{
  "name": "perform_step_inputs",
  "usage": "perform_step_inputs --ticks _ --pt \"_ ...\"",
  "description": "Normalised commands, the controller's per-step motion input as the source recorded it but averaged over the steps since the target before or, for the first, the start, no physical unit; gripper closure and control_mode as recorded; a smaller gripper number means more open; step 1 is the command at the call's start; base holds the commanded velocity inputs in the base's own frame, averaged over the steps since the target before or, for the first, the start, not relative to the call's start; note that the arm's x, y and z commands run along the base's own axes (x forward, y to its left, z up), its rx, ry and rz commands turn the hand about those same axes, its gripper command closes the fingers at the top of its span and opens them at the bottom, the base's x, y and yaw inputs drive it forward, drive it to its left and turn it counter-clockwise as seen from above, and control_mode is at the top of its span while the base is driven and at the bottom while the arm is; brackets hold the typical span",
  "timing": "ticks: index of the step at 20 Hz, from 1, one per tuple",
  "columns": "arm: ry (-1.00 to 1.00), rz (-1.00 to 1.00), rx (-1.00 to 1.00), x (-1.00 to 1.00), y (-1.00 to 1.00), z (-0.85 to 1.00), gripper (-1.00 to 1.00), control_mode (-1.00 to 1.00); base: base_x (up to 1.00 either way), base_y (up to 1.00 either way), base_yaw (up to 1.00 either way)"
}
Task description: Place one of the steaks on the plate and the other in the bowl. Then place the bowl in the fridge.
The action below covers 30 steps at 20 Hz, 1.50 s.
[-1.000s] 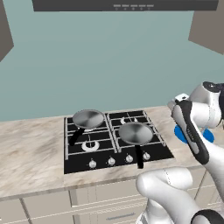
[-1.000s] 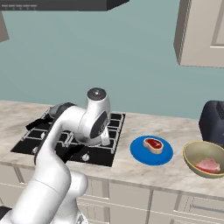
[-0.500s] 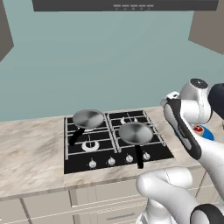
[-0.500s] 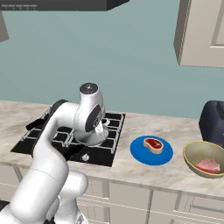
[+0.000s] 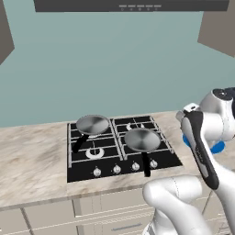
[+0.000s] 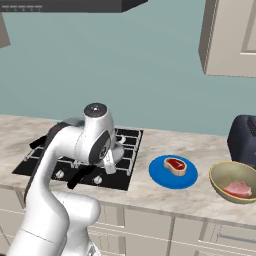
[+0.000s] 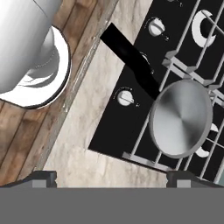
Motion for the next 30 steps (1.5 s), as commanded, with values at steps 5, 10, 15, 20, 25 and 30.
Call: perform_step_inputs --ticks 5,10,15,20,25,30 --pt "-0.01 0.04 0.0 0.12 0.09 -0.13 -1.0 -1.0 0.0 0.0 0.0" --pt "0.02 0.06 0.0 0.2 0.0 -0.04 -1.0 -1.0 0.0 0.0 0.0" --pt "0.0 0.01 0.0 0.11 0.0 0.0 -1.0 1.0 -0.04 0.0 0.01" --pt "0.0 0.0 0.0 0.0 0.0 0.0 -1.0 1.0 -0.54 0.0 0.1" --pt "0.0 0.0 0.0 0.0 0.0 0.0 -1.0 1.0 -0.64 -0.01 0.03" --pt "0.0 0.0 0.0 0.0 0.0 0.0 -1.0 1.0 -0.75 -0.35 -0.04"
